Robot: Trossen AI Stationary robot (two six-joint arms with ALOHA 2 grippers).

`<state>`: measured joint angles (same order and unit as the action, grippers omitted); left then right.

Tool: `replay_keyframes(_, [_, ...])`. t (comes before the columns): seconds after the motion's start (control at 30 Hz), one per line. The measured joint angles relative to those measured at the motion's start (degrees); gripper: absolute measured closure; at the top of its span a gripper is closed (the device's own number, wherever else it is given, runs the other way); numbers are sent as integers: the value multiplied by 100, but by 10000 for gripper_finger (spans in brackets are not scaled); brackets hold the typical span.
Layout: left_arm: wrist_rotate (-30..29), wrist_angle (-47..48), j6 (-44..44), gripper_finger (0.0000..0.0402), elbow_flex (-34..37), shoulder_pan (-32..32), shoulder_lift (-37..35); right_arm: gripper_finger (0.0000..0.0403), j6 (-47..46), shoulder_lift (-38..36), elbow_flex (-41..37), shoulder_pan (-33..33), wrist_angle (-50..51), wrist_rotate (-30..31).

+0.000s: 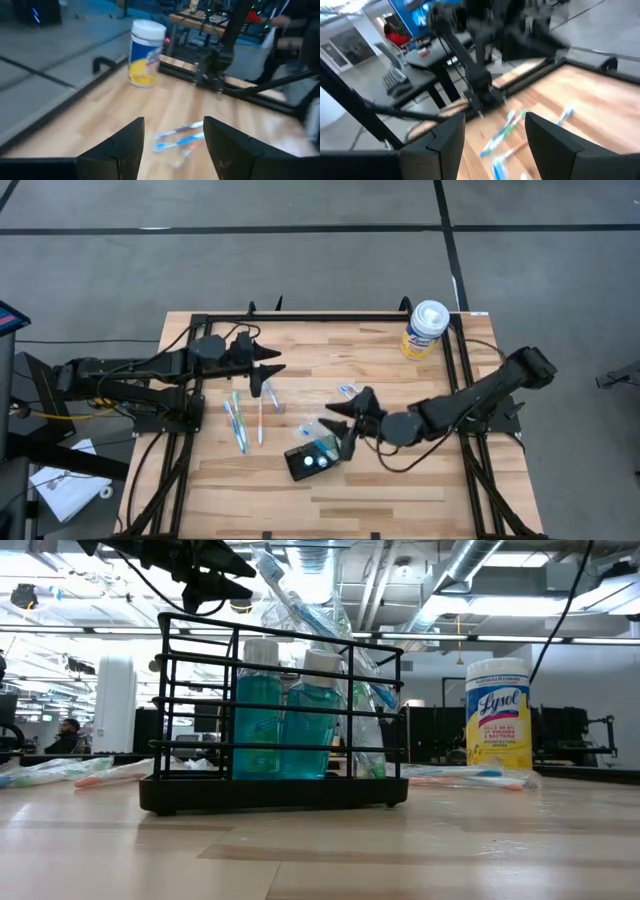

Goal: Pick & Place toothbrushing station
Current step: Put the blue toothbrush into the mesh organizer

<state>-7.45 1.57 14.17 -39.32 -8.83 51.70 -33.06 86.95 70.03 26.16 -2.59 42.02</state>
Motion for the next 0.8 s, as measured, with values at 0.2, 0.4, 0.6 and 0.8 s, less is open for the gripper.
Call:
replay_keyframes(0.2, [426, 1212, 857, 204, -66, 317, 2, 206, 26, -270, 1256, -334, 2123, -22])
replay_keyframes(0.4, [427, 1632, 1525, 204, -409, 954, 4, 208, 482, -433, 2194, -591, 3742, -23])
replay_keyframes(0.6, [275, 1610, 2242, 204, -1146, 1455, 331, 205, 646, -683, 2256, -979, 4505, -167])
replay_keyframes(0.8, [141, 1652, 2840, 204, -1340, 1770, 1216, 199, 1326, -930, 2250, -1326, 4553, -558])
